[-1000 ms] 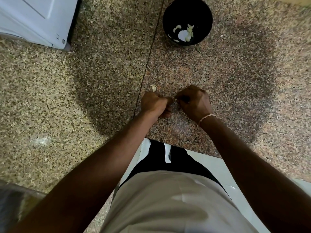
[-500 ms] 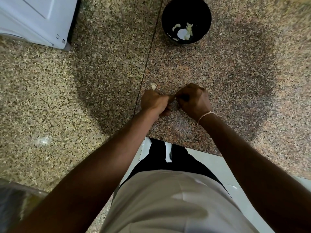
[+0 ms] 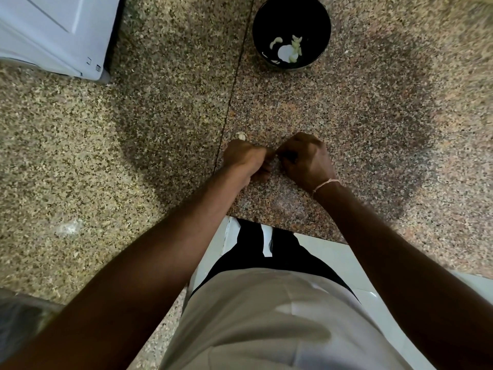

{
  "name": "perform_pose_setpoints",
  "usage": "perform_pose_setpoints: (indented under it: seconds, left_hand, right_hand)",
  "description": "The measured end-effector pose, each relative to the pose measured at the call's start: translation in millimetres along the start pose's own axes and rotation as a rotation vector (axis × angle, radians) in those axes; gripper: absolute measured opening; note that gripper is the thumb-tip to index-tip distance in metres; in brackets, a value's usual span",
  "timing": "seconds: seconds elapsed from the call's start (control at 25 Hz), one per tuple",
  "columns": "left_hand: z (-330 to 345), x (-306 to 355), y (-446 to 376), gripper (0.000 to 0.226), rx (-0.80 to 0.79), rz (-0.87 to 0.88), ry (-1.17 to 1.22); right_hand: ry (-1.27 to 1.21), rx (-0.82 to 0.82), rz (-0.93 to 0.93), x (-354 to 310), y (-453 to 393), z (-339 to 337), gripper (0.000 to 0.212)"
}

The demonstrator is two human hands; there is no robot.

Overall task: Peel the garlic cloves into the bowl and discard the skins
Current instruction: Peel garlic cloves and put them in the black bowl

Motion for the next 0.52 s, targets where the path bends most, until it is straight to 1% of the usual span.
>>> perform_pose_setpoints:
  seconds: [0.2,0.32,0.52]
  left_hand:
    - [2.9,0.0,0.8,0.022,-0.01,0.039,-0.022]
    - [2.6,1.5,3.3,0.024,-0.011,0.075,-0.037]
    - [2.4,0.6,7.0,0.02,-0.107,0.068,0.005]
  right_hand:
    - [0.028,0.018,0.019,-1.5,2.5,-0.3,0.015]
    - [0.043,0.001,0.044,0.4,4.0,1.6,0.016]
    - [0.117,-0.003,0.016,-2.7,6.8,2.9,0.015]
Point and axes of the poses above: each hand's wrist, its own y-axis away from the middle knuckle, its own z-axis out of the palm, x = y × z, the point moved 10 cm from there along -y, towards the middle knuckle, and after that the axes turned 13 degrees about x, right-handed, at the moved point
